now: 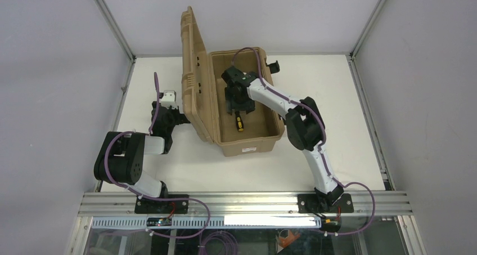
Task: Put the screwdriver in the bin
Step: Place the screwdriver in the bin, then reset both arms
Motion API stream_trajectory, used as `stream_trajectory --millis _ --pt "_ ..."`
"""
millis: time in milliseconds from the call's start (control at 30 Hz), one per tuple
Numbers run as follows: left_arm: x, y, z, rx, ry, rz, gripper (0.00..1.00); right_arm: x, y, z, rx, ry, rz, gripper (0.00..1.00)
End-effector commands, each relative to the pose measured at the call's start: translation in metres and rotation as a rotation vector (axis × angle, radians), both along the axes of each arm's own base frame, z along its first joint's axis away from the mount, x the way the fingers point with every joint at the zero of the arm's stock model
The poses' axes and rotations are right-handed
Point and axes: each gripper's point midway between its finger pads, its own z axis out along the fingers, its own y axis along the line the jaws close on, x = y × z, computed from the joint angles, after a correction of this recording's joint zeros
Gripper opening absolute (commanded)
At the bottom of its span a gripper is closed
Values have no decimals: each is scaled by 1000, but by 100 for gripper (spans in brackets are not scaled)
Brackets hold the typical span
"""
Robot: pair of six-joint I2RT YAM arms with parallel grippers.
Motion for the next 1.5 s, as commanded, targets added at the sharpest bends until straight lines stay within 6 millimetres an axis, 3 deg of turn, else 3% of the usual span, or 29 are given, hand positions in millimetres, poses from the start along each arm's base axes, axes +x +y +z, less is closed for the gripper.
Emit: stream_trajectory --millis 0,433,567,767,967,1200,1467 --pt "3 1 16 -16 -53 -3 99 17 2 106 106 -205 10 72" --pt "3 1 16 -16 -53 -3 99 17 -20 210 137 -405 42 93" --pt "3 1 16 -16 -53 -3 99 16 -38 243 128 -494 35 99" --pt "3 1 16 -16 -53 -3 99 12 -82 290 104 -621 -21 99" --pt "3 1 16 -16 -53 -2 99 9 -139 316 90 -726 -122 99" --pt "3 1 16 -17 -54 -3 99 9 -199 312 84 -761 -240 99" --pt "3 1 16 -16 -53 -3 99 9 -230 285 96 -756 -296 99"
